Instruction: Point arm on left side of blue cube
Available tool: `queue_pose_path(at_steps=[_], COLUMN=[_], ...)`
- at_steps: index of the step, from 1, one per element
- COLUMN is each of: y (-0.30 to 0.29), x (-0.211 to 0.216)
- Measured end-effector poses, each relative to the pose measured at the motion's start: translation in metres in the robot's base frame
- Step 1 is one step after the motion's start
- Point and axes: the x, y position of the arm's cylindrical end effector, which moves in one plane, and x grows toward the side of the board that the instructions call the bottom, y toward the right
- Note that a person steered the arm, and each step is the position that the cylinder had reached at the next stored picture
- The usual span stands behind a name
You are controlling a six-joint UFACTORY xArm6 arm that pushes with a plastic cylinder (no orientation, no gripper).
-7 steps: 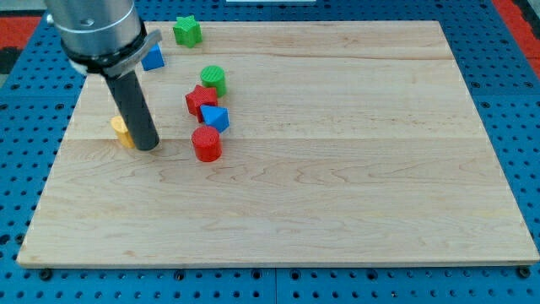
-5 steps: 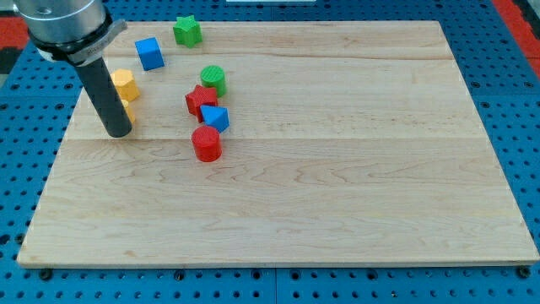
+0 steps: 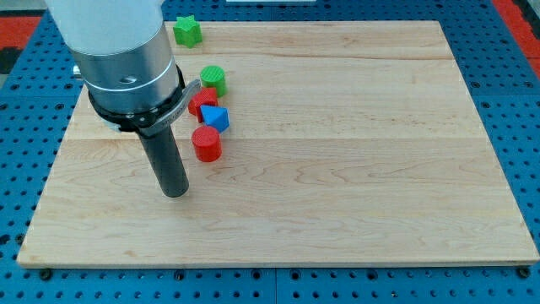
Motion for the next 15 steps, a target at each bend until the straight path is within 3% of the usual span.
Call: queue_pose_path(at_steps=[4,6,8,10,11,13,15], y=[-0.001,-0.015,-0.039,-0.098,-0.177,-0.184,-0.184], x=[0.001,-0.079,-0.036,-0.040,-0.059,-0.187,-0.222])
